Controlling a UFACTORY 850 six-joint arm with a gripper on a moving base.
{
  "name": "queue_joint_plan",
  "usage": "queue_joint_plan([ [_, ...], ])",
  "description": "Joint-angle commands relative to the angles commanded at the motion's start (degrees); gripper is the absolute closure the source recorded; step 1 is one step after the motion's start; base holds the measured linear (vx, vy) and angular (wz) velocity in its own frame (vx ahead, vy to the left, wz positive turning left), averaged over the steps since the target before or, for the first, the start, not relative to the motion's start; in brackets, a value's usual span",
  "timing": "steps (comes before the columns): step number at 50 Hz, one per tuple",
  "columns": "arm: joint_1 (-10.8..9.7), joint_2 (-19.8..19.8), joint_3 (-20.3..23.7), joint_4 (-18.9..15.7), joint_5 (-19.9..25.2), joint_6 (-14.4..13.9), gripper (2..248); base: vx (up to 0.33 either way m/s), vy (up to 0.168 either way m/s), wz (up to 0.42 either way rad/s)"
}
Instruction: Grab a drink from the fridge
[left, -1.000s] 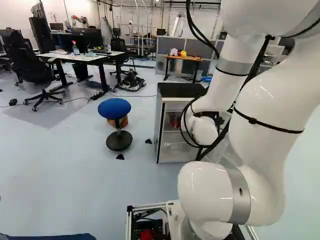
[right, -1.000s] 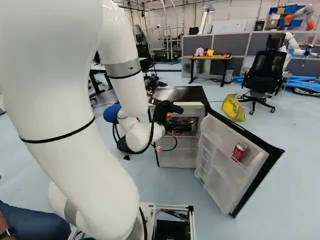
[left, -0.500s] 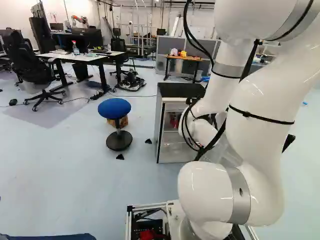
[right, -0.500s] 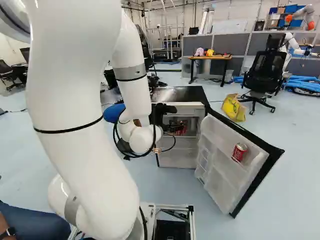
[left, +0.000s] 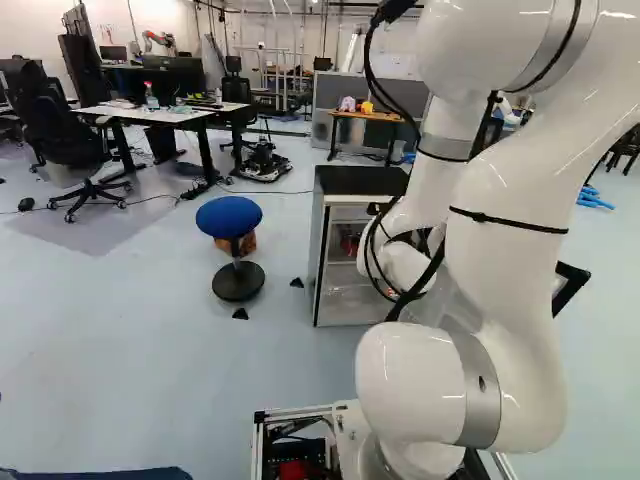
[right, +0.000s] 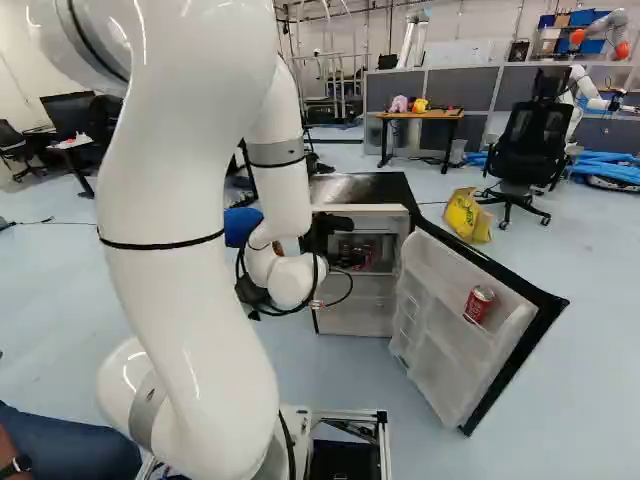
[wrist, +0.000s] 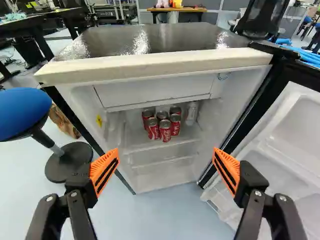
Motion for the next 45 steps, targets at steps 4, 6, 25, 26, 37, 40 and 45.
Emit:
queue_joint_plan([
  [4, -0.2, -1.2, -0.8, -0.4, 0.0, 0.0, 3, 0.000, 0.000, 0.000],
  [6, -0.2, -1.8, -1.2, -0.5, 0.0, 0.0, 3, 0.000, 0.000, 0.000],
  [25, -0.3, -7.9, -5.7, -1.7, 0.0, 0.0, 3, 0.000, 0.000, 0.000],
  [26, -0.3, -8.2, -6.0, -1.8, 0.0, 0.0, 3, 0.000, 0.000, 0.000],
  [37, -0.1, -11.8, -9.0, -2.2, 0.0, 0.0, 3, 0.000, 0.000, 0.000],
  [40, -0.1, -12.9, -10.0, -2.2, 0.0, 0.0, 3, 0.000, 0.000, 0.000],
  [45, 0.0, -14.6, -11.6, -2.2, 0.0, 0.0, 3, 0.000, 0.000, 0.000],
])
